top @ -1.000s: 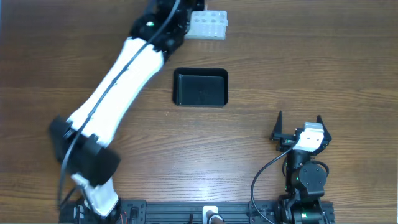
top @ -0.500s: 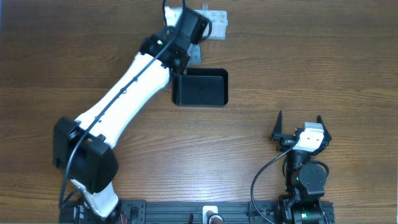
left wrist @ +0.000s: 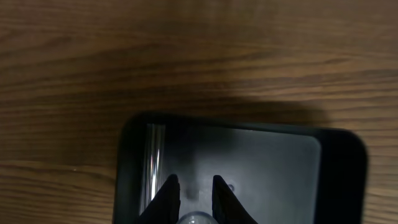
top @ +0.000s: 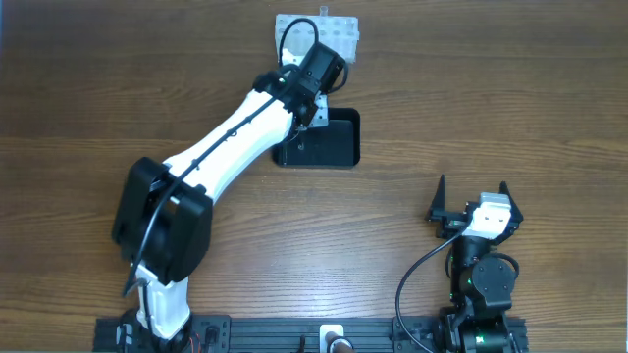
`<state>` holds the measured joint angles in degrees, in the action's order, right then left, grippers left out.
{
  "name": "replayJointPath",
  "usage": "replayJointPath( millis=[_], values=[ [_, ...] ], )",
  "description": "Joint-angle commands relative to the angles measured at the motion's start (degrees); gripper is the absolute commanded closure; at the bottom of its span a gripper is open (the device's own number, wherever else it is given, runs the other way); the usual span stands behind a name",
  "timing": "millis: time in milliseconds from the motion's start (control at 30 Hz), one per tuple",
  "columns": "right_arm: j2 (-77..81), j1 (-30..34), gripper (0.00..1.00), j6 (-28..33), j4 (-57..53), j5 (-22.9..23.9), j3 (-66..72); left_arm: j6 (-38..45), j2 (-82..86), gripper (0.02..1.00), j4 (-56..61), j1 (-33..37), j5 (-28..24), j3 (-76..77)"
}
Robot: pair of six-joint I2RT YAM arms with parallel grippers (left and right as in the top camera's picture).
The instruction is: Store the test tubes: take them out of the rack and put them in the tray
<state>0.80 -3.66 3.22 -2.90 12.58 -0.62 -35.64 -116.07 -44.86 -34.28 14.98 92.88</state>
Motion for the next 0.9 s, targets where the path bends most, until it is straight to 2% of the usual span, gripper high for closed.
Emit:
replayJointPath(
  millis=[33, 767, 900],
  values=[
    [-0.46, 0.26, 0.009, 0.04, -0.11, -0.09, 0.35, -0.59, -2.99, 0.879, 0.76, 0.04, 0.11, -0.07],
    [-0.46, 0.26, 0.007, 0.04, -0.11, -0.09, 0.35, -0.59, -7.48, 0.847, 2.67, 1.68, 0.92, -0.07],
    [-0.46, 0.26, 0.009, 0.04, -0.11, -0.09, 0.35, -0.59, -8.28, 0.812, 2.69, 1.66, 0.92, -0.07]
  ],
)
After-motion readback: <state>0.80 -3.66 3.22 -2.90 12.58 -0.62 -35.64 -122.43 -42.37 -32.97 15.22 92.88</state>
